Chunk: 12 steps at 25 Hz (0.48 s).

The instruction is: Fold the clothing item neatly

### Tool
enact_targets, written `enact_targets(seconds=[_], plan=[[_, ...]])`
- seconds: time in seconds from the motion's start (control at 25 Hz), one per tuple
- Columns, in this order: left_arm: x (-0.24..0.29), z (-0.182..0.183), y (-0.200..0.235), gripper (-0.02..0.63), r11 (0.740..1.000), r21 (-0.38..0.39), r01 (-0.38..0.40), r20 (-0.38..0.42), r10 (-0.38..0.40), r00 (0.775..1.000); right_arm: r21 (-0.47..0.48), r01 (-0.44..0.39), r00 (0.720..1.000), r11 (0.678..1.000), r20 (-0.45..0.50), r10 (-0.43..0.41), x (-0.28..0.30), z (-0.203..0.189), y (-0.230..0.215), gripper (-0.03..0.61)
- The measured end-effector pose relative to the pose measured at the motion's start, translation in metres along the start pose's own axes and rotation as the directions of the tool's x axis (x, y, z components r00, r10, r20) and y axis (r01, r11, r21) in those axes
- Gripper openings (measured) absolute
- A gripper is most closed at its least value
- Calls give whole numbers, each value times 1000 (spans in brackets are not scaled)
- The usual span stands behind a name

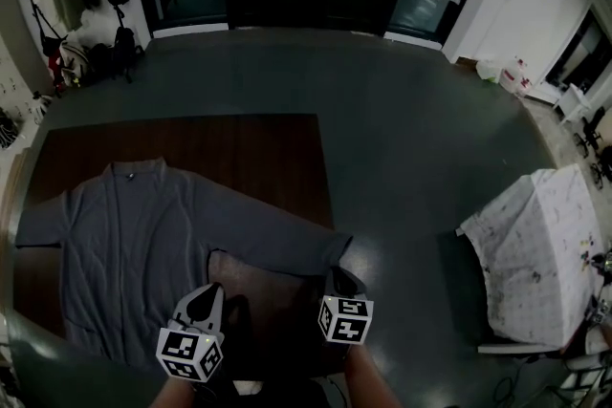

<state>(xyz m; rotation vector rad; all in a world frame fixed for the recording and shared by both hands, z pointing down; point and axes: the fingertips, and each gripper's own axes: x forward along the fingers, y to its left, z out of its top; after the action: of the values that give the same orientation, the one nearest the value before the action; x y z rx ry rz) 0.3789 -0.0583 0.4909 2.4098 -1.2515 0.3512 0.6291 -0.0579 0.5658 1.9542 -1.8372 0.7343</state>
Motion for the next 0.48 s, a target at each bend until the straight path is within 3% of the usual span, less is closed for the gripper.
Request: enact_targets(seconds=[0.48], plan=[[-73, 11, 112, 9, 999, -33, 32, 65, -30, 997, -65, 36, 991, 997, 133, -27, -21, 57, 119, 11]])
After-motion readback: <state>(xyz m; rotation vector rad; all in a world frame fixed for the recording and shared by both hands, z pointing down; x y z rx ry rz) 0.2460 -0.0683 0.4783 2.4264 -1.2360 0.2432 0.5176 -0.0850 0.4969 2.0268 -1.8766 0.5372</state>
